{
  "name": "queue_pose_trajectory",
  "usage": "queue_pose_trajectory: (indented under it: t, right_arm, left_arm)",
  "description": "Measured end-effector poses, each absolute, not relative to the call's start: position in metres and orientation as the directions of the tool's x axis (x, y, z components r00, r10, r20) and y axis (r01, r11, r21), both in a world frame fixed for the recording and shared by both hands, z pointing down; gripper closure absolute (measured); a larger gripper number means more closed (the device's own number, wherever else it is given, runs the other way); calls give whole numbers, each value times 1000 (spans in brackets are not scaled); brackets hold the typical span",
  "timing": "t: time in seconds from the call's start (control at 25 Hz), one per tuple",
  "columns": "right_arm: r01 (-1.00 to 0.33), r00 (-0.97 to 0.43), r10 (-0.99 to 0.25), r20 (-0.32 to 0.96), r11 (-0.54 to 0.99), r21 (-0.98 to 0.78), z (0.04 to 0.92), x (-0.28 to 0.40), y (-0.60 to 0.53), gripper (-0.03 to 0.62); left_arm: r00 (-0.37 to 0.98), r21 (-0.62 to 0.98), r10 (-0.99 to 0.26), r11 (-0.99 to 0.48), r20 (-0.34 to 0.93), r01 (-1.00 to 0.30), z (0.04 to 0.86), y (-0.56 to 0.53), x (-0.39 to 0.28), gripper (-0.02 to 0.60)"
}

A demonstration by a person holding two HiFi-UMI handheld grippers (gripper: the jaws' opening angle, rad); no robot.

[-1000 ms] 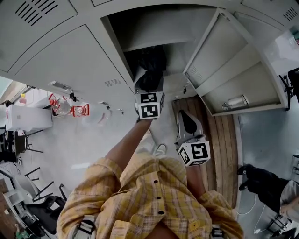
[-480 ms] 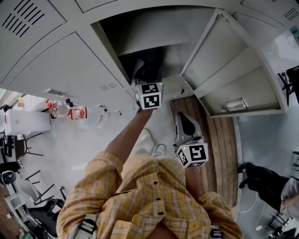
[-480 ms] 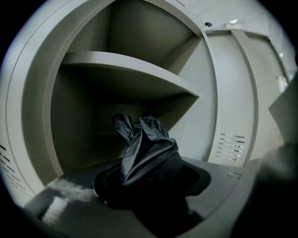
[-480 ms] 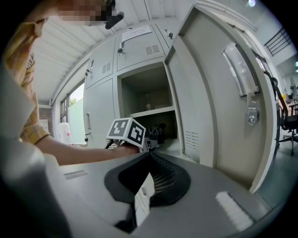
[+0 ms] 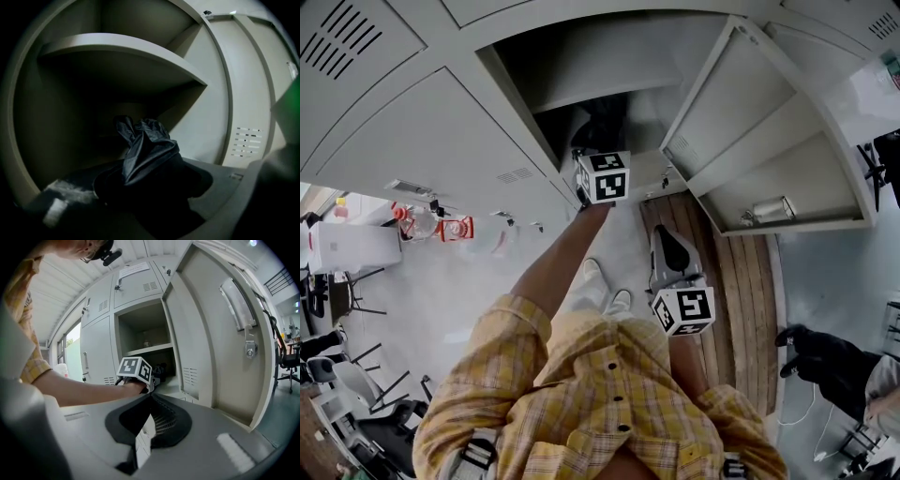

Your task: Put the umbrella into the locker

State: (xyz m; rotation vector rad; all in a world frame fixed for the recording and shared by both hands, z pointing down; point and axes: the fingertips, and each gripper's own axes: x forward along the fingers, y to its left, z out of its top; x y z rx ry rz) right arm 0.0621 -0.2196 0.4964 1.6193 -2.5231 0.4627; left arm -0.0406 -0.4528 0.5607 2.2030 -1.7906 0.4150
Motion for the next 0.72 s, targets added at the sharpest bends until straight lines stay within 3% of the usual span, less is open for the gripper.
queue_pose_trajectory:
  t: [0.72]
  right_arm:
    - [-926,-358,-891,281,300,-227,501,85,-216,594]
  left_arm:
    - [35,-87,-898,-82,439,-993,574,-469,-44,281]
